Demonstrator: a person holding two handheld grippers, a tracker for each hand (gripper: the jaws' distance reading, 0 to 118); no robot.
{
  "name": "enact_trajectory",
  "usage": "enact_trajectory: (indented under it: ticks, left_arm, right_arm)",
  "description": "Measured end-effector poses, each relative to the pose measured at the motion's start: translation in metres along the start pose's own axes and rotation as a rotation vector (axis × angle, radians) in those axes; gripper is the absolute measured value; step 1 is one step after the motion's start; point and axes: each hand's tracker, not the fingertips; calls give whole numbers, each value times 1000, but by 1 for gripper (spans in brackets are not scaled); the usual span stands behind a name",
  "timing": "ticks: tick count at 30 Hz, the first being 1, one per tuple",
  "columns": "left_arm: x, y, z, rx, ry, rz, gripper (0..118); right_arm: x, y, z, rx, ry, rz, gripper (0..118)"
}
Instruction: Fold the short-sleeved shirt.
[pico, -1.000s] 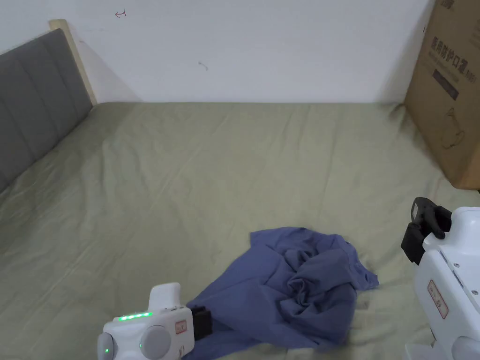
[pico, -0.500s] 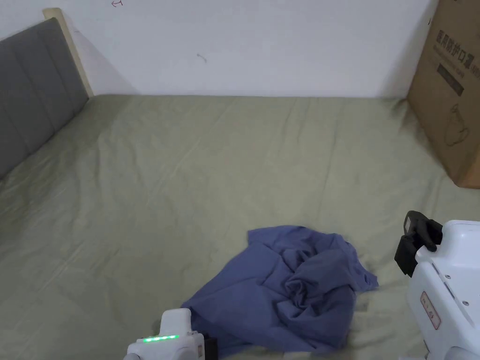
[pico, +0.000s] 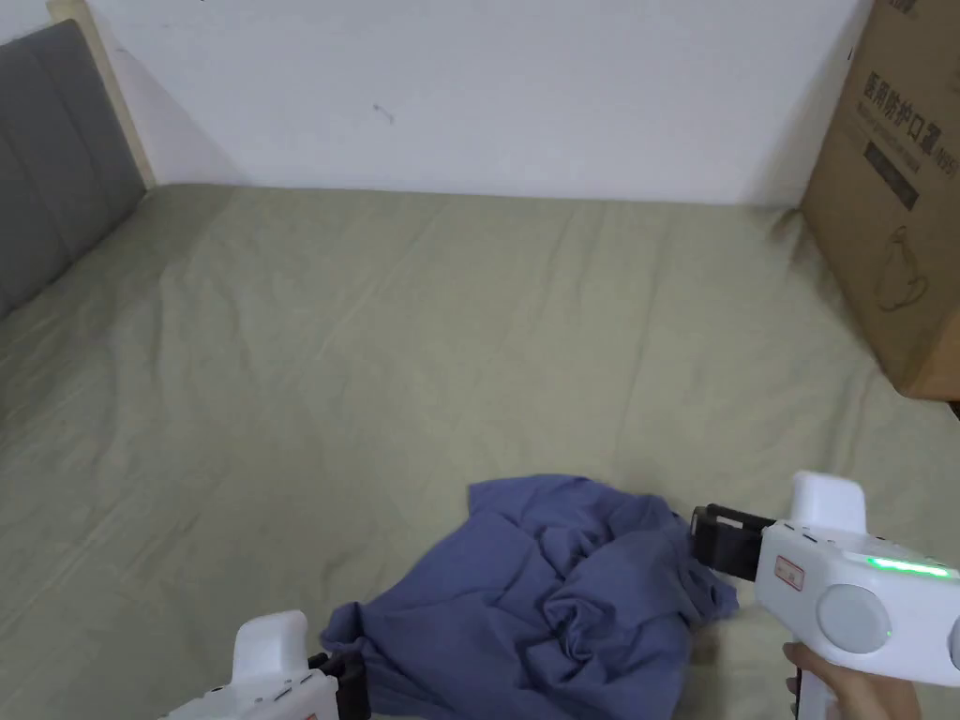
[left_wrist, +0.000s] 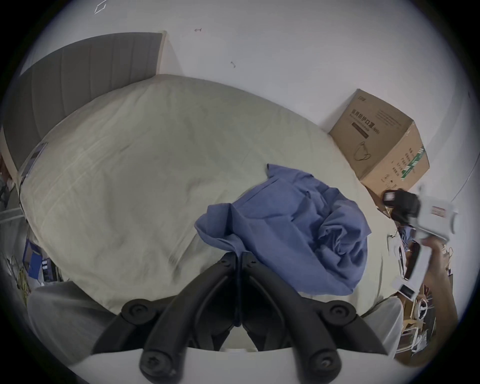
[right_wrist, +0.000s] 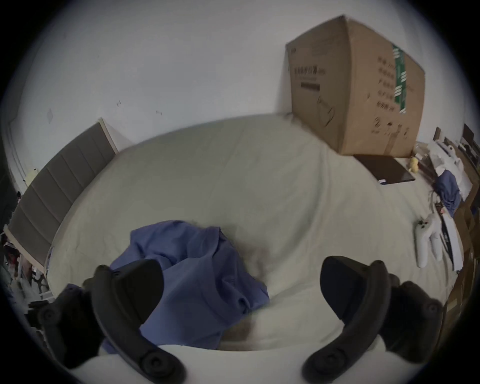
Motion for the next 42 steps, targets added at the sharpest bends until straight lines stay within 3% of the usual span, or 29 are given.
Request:
enact_trajectory:
  ticks: [4,6,9,14,15,16,23,30,42]
  left_arm:
    - [3,4,-7,13,-2,-31,3]
    - [0,4,-12,8,-30,-27,3]
    - [-1,4,-17,-7,-24,-34,3]
    - [-8,4,-20,-20,-31,-7,3]
    - [-9,5,-20,-22,-33,-2,3]
    - [-10,5,-19,-22,-36,3,3]
    - [-11,9,-13,3,-68,48,3]
    - [-10,46,-2,85,-140,136,3]
    - [8,232,36,347,-156,88,3]
  right_arm:
    - [-4,16,-48,-116,9,18,116]
    - [-6,22,-72,-172,15,10,107]
    - [-9,24,-95,-224,-21,33,63]
    - [-7,16,-112,-305,23,56,48]
    - [-6,15,-110,-307,52,46,32]
    - [-6,16,-107,-310,65,30,4]
    - [12,32,-65,-189,79,31,1]
    - [16,66,19,2,100,27,0]
    - [10,177,134,338,75,35,0]
